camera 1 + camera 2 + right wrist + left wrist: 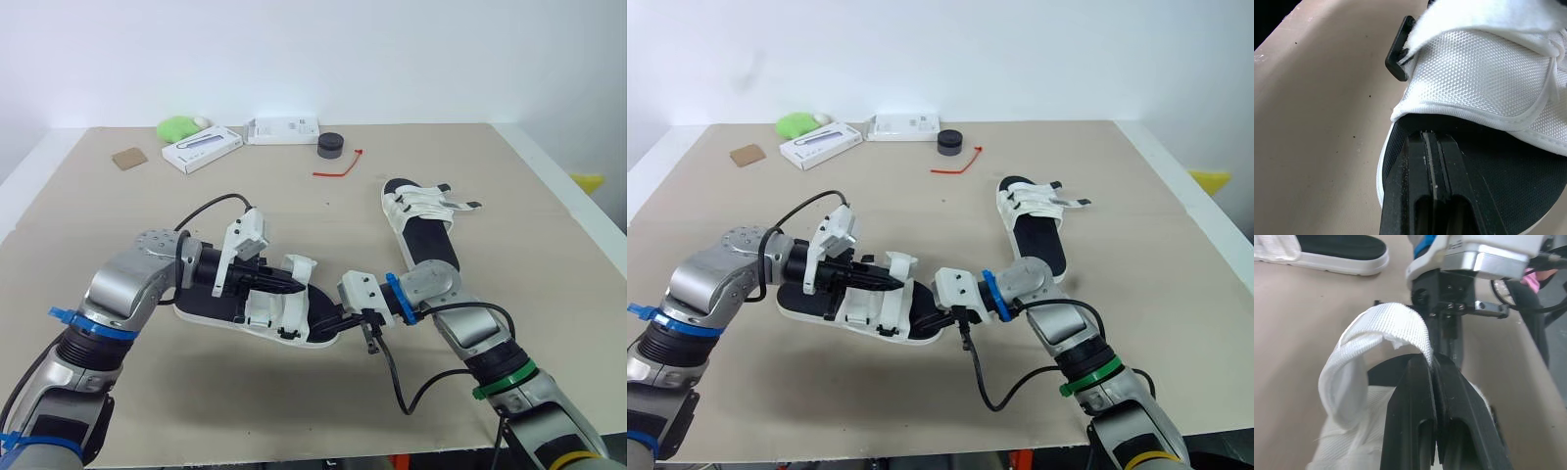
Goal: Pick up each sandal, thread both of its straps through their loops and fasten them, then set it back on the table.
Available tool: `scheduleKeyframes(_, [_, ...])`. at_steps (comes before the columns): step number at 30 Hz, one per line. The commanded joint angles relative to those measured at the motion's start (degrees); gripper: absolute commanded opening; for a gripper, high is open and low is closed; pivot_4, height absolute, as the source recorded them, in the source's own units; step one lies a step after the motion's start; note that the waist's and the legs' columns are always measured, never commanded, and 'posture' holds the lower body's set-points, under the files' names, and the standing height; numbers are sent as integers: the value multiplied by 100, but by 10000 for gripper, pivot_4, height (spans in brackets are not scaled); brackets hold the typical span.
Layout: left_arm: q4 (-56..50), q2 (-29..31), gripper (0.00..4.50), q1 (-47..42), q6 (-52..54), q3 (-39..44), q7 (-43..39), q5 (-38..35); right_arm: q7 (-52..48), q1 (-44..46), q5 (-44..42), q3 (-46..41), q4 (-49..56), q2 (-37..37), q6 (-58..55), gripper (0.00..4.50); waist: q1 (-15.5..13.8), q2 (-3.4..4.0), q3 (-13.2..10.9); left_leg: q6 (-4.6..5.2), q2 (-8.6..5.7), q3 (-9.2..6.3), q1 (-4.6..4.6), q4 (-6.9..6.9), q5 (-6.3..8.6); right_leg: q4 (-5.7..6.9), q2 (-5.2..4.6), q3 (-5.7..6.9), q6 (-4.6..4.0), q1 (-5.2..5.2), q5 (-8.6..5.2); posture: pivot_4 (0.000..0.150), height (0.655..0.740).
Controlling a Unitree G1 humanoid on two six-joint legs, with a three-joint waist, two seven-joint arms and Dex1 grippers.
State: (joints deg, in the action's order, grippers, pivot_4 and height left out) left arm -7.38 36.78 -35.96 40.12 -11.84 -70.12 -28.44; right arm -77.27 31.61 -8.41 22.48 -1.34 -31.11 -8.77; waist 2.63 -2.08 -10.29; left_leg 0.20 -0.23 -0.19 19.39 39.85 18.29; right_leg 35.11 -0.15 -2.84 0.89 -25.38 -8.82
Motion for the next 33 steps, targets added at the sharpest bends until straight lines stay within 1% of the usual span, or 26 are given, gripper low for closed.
scheduleKeyframes(1, [43, -64, 836, -41, -268, 20, 25, 107, -4, 20, 51, 25, 27, -46, -35, 0, 0, 0, 0, 0, 0, 0, 0, 0, 0, 0, 0, 0, 0, 0, 0, 1500, 7400])
scheduleKeyframes(3, [103, -102, 836, -56, -360, 44, 30, 135, -4, 27, 51, 20, 22, -48, -37, 0, 0, 0, 0, 0, 0, 1, 0, 0, 0, 0, -1, 0, 0, 0, 0, 1500, 7400])
scheduleKeyframes(7, [22, -198, 836, -79, -287, 199, -21, -114, -9, 38, 54, 13, 3, -59, -38, 0, 0, 0, 0, 0, 0, 0, 0, 0, 0, 0, -1, 0, 0, 0, 0, 1500, 7400])
scheduleKeyframes(14, [-149, -12, 836, 10, 56, 130, -148, -291, -23, 62, 50, 3, -28, -63, -28, 0, 0, 0, 0, 0, 0, 1, 0, 0, 0, 0, -1, -2, 1, 0, 0, 1500, 7400])
scheduleKeyframes(17, [-218, 103, 8632, -7, 182, 99, -197, -333, -27, 67, 48, 2, -25, -64, -29, 0, 0, 0, 0, 0, 0, 0, 0, 0, 0, 0, -1, -1, 1, 0, 0, 1500, 7400])
scheduleKeyframes(18, [-232, 127, 12407, -14, 237, 94, -180, -337, -28, 66, 50, 3, -25, -66, -25, 0, 0, 0, 0, 0, 0, 0, 0, 0, 0, 0, -1, -1, 1, 0, 0, 1500, 7400])
scheduleKeyframes(22, [-322, 197, 12407, 11, 551, 64, -209, -467, -30, 75, 49, 1, -23, -66, -33, 0, 0, 0, 0, 0, 0, 1, 0, 0, 0, 0, -1, -1, 1, 0, 0, 1500, 7400])
scheduleKeyframes(26, [-446, 138, 12407, 4, 784, 112, -151, -659, -28, 79, 55, 1, -33, -67, -27, 0, -1, 0, 0, 0, 0, 0, 0, 0, 0, 0, -1, 0, 1, 0, 0, 1500, 7400])
scheduleKeyframes(33, [-483, 133, 12407, -75, 872, 92, -121, -687, -26, 90, 62, 1, -46, -64, -24, 0, -1, 0, 0, 0, -1, 0, 0, 0, 0, 1, -1, 0, 1, 0, 0, 1500, 7400])
